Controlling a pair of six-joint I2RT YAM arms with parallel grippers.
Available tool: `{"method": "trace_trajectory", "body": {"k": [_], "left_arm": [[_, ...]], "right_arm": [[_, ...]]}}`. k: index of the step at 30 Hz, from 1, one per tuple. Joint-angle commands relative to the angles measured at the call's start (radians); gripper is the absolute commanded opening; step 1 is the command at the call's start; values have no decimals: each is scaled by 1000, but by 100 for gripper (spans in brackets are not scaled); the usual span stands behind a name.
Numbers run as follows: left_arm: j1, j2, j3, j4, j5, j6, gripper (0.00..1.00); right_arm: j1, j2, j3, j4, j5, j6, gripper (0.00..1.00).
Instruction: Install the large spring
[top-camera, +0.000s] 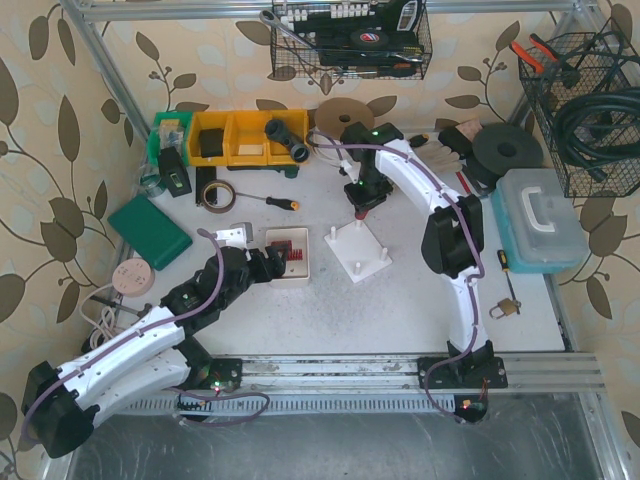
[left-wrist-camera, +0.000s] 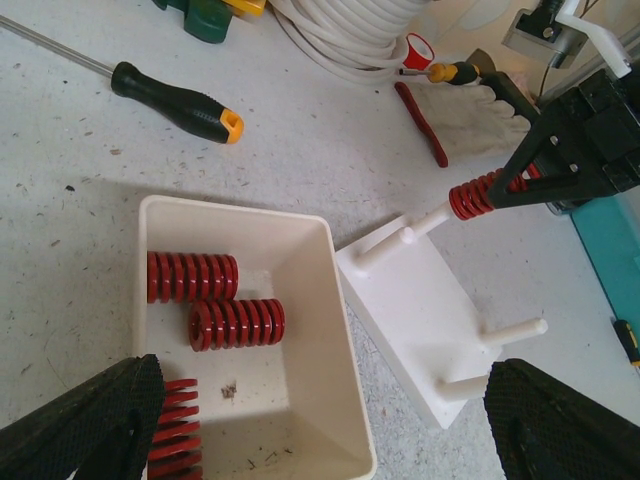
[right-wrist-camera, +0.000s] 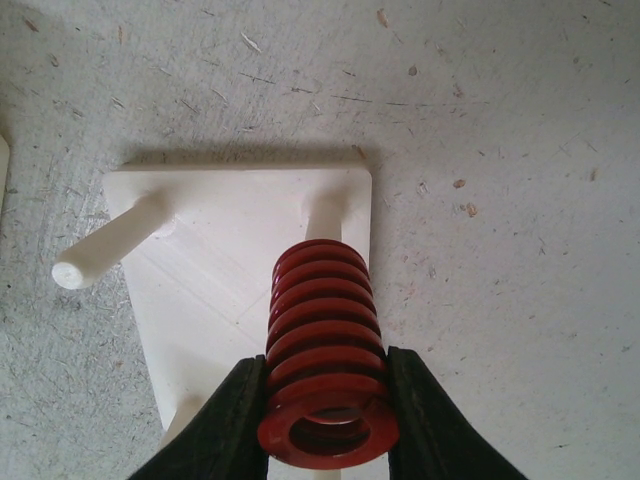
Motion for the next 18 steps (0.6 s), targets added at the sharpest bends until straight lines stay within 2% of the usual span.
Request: {"method": "trace_trajectory", "body": {"k": [1, 18], "left_arm": [[-12, 2, 6, 31, -21, -8, 90], [-13, -18, -3, 32, -34, -13, 90]], "right_arm": [[0, 33, 4, -4, -20, -8, 0], [-4, 155, 96, -69, -8, -11, 0]]}}
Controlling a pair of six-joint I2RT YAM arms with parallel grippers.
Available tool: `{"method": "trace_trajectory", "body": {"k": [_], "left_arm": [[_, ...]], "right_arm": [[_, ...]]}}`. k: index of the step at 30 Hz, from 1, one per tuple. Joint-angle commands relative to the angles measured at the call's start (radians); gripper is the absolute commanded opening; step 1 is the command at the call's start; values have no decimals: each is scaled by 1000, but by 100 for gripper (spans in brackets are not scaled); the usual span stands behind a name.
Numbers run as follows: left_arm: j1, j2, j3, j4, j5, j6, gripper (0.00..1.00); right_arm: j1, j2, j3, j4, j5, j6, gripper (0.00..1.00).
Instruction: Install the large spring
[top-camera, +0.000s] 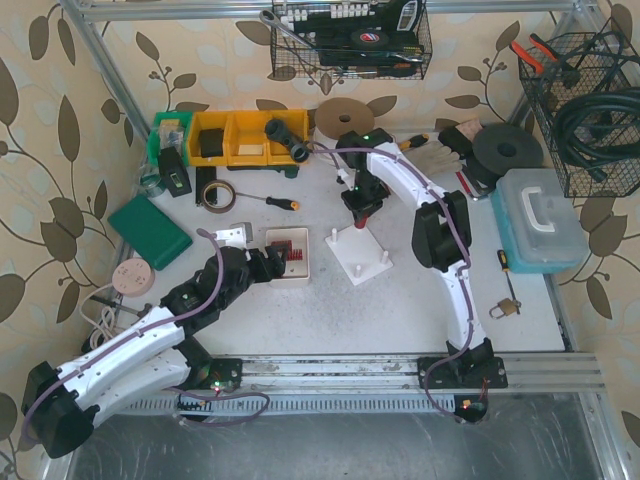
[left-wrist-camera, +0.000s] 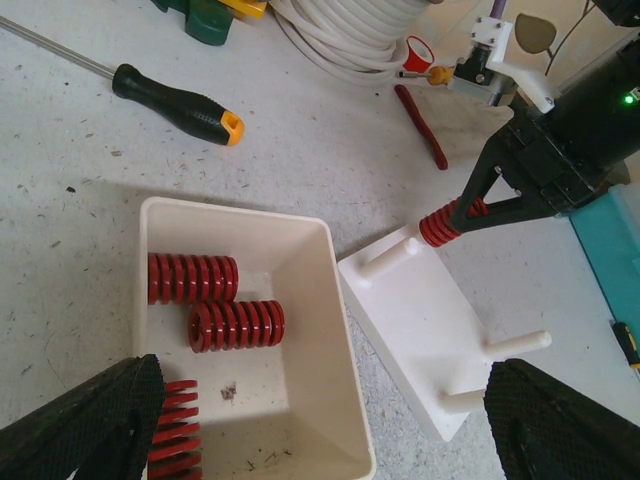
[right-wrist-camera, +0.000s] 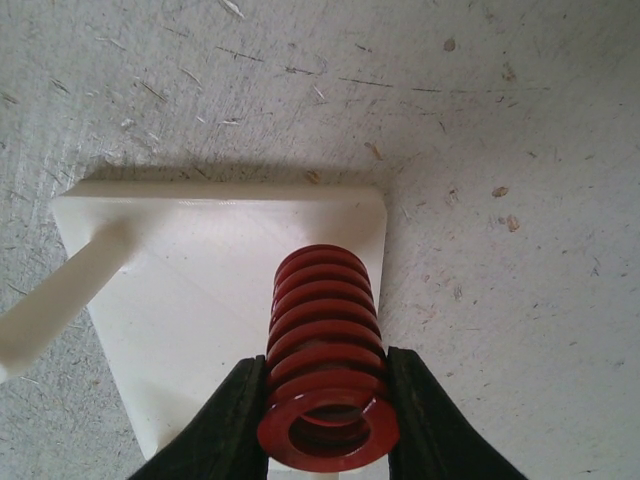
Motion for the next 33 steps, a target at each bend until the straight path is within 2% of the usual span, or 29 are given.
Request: {"method": "trace_trajectory", "body": {"k": [1, 7, 14, 17, 19, 29, 31, 33], "left_arm": [[-13, -18, -6, 31, -30, -10, 90], [-12, -23, -9, 32, -33, -12, 90], [-12, -21, -9, 33, -32, -15, 90], [-12, -20, -10, 34, -31, -15, 90], [-13, -21, -11, 35, -30, -15, 90], [-13, -39, -15, 23, -27, -15, 90], [-12, -38, -12, 15, -25, -14, 90], [-12, -28, -6, -2, -28, -40, 90]], "right_arm": [[-3, 44, 52, -35, 7, -5, 0], [-5, 62, 73, -57, 46, 24, 2], [-7, 16, 73, -30, 29, 58, 27], [-11, -5, 83, -32, 8, 69, 29], [-11, -17, 85, -36, 4, 72, 40], [-11, -101, 92, -40, 22, 113, 42], [-11, -171, 53, 8, 39, 131, 42], [-11, -283, -72, 109, 59, 149, 42]]}}
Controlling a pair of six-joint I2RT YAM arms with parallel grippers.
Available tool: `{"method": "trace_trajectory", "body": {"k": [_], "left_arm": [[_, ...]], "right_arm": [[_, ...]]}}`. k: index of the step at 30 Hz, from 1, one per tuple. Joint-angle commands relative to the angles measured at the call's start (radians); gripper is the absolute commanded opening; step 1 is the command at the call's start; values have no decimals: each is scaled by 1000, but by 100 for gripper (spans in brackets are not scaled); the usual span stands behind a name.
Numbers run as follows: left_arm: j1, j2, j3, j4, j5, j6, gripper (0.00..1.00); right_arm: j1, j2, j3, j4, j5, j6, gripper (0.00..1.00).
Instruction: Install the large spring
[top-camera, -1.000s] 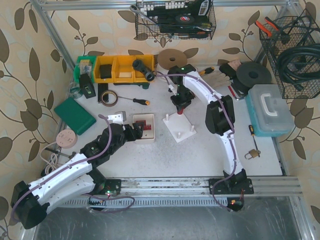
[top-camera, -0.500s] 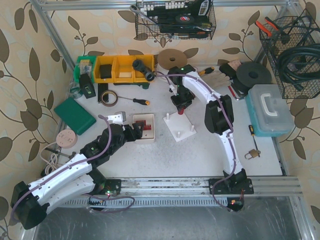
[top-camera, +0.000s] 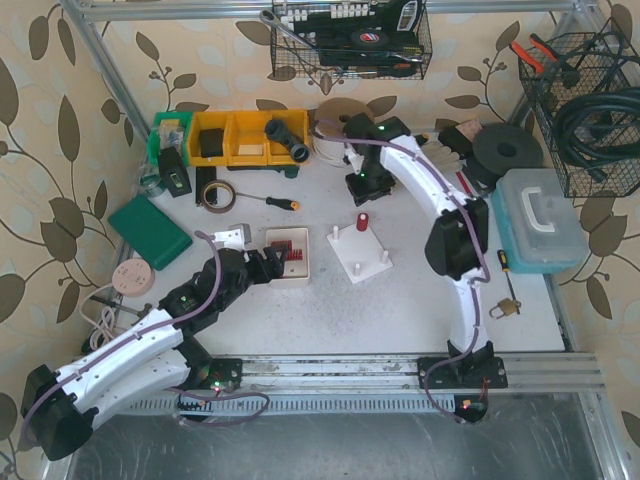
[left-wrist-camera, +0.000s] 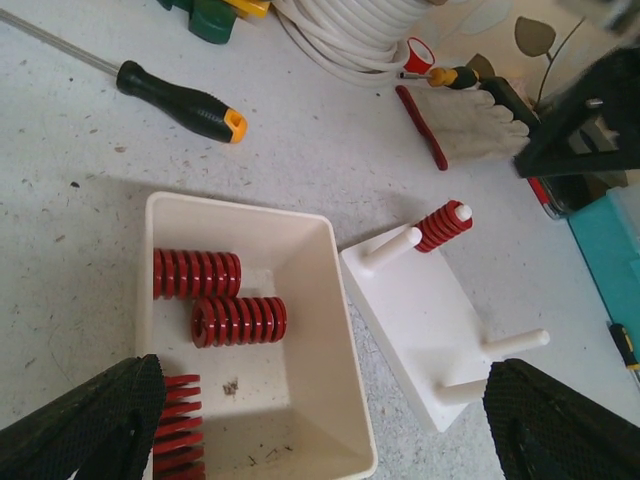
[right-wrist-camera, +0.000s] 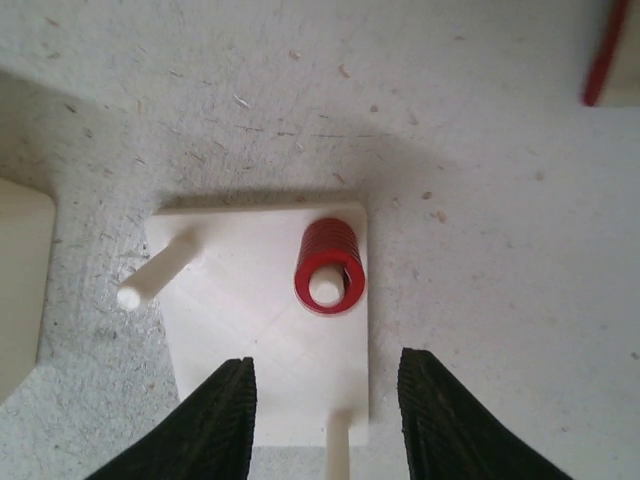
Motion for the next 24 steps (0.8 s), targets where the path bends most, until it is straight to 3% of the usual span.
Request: {"method": "trace_trajectory", "body": {"k": [1, 6, 8, 11, 12, 18, 21, 24], "left_arm": [[-12, 3, 13, -15, -32, -53, 90], [-11, 84, 57, -52, -22, -62, 88], [-9, 133, 81, -50, -10, -64, 87], [-8, 206, 130, -84, 3, -62, 86], [-8, 228, 152, -110, 6, -61, 85], [-3, 398, 418, -373, 40, 30, 84], [5, 524, 587, -538, 75, 76, 82], [16, 608, 647, -572, 149, 89, 80]], "right_arm": [[-5, -263, -184, 169, 59, 62, 41], [-7, -683, -680, 599, 106, 100, 42], [-13, -815, -820, 701, 108, 130, 49], [-29, -949, -964, 777, 82, 222, 71], [-35, -974, -992, 779, 81, 267, 75], [-21, -1077, -1171, 939, -111, 479, 70], [65, -1207, -1357, 1127, 4, 566, 71], [112, -1320, -1519, 1255, 128, 649, 75]]}}
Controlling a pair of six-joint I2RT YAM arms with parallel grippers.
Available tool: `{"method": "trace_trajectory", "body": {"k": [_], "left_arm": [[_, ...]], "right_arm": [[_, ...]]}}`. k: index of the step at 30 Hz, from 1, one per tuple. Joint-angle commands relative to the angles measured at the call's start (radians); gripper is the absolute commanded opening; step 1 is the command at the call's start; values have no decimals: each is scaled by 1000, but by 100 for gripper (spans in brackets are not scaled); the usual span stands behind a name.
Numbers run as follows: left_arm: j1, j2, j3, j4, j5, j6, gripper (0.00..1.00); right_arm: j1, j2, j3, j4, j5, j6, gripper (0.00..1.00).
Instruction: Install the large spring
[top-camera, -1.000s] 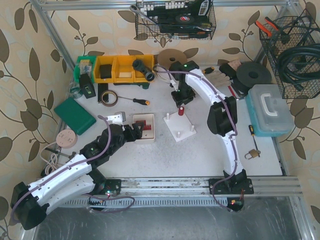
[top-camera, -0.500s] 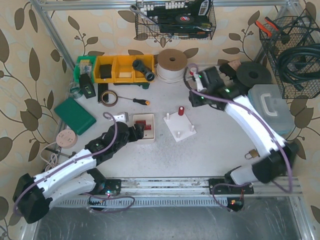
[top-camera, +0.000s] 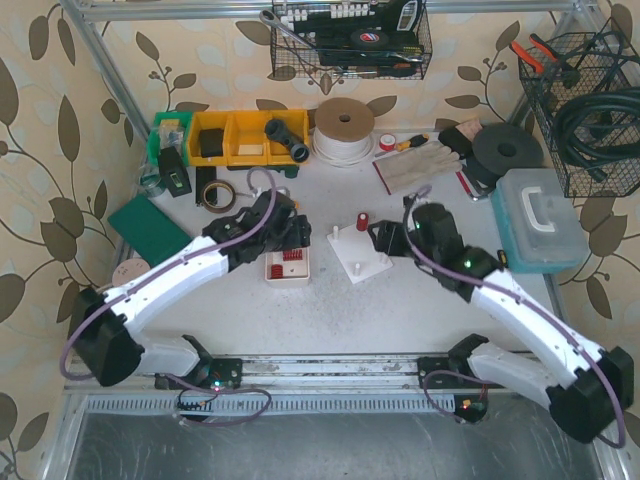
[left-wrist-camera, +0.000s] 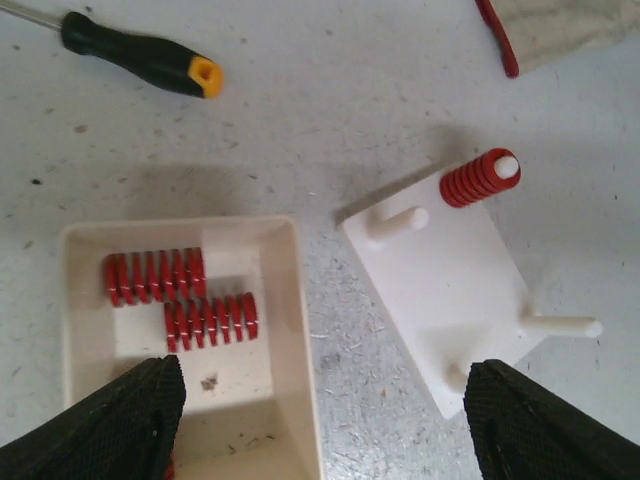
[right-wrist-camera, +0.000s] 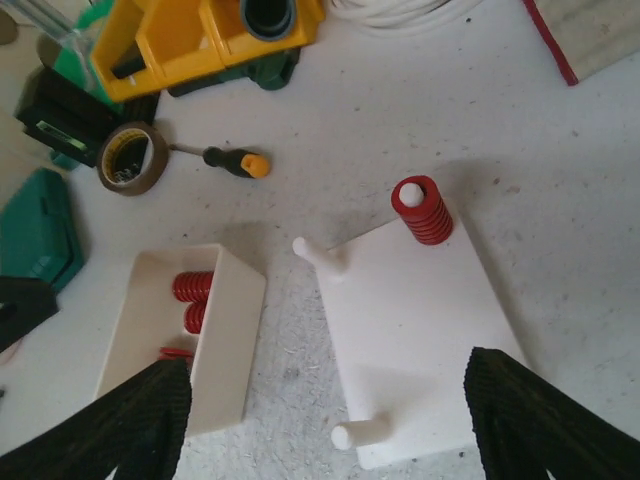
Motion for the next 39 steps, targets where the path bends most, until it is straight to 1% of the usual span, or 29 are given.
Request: {"method": "trace_trajectory", "body": {"k": [1, 4, 7, 10, 12, 14, 18, 20, 27, 30, 35, 39], "left_arm": [[17, 94, 80, -153, 123, 66, 79], [28, 145, 87, -166, 155, 66, 77], [40, 196, 80, -172, 184, 67, 75], [51, 223, 90, -208, 162, 64, 74], [63, 233, 98, -230, 134, 69, 73], [83, 247, 102, -225, 141, 78, 72], [105, 311, 148, -248, 145, 96, 65], [106, 341, 169, -256, 139, 97, 64], [106, 448, 215, -203, 173, 71, 61], [106, 491, 242, -213, 151, 46, 62], [106, 527, 245, -204, 122, 19, 69], [103, 564, 253, -192, 123, 11, 72]], "right_arm": [[49, -143, -192, 291, 127, 188, 76], [51, -156, -274, 396, 109, 197, 77], [54, -113, -296, 451, 88, 172, 77], [53, -65, -291, 506, 45, 157, 77], [57, -52, -247, 462, 10, 99, 76], [60, -46, -237, 418, 21, 88, 76], [60, -80, -307, 513, 33, 117, 76], [59, -90, -315, 517, 42, 121, 76], [59, -70, -300, 510, 38, 112, 75], [59, -57, -294, 509, 34, 111, 75], [59, -57, -292, 514, 30, 102, 75], [59, -52, -294, 524, 21, 100, 75]]}}
